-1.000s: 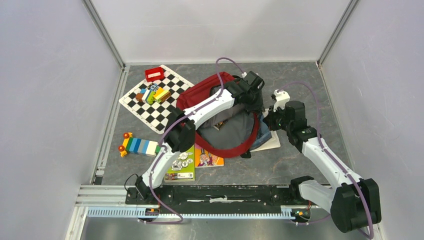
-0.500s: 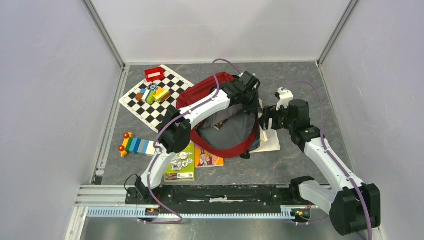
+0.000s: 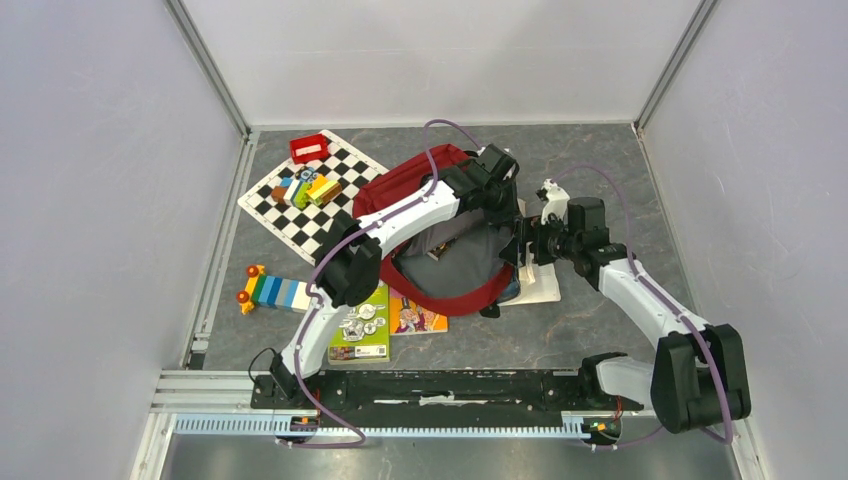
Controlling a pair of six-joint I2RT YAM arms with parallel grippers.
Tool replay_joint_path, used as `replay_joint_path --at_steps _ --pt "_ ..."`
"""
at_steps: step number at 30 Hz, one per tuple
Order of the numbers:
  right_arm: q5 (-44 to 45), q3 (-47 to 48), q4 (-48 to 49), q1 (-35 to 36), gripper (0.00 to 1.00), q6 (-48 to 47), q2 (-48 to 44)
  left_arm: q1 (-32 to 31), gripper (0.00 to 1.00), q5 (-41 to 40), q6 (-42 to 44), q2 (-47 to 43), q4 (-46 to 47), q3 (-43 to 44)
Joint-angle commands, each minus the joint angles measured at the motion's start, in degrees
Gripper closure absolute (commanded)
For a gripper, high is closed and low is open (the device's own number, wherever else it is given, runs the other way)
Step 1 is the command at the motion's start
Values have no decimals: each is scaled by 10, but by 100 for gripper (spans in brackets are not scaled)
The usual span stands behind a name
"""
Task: Pack the student bag
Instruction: Pick up the book from the center of the board.
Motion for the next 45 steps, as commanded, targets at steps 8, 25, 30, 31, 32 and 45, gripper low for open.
replay_joint_path --at_steps 8,25,30,31,32,45 --pt "-35 11 -38 -1 16 -16 -5 17 98 15 -11 -42 47 -1" --pt "-93 16 -135 -8 5 -93 -88 19 98 31 2 -44 60 0" --pt "-48 22 -151 -8 5 -95 -111 19 98 32 3 -45 61 -1" --pt "-45 24 -155 -8 5 -99 -115 19 98 32 4 -46 61 -1" --pt "-41 24 -157 -8 5 -102 -120 19 98 32 4 -46 61 -1" --pt "55 43 -100 20 10 -57 -106 18 98 21 -26 -47 64 -13"
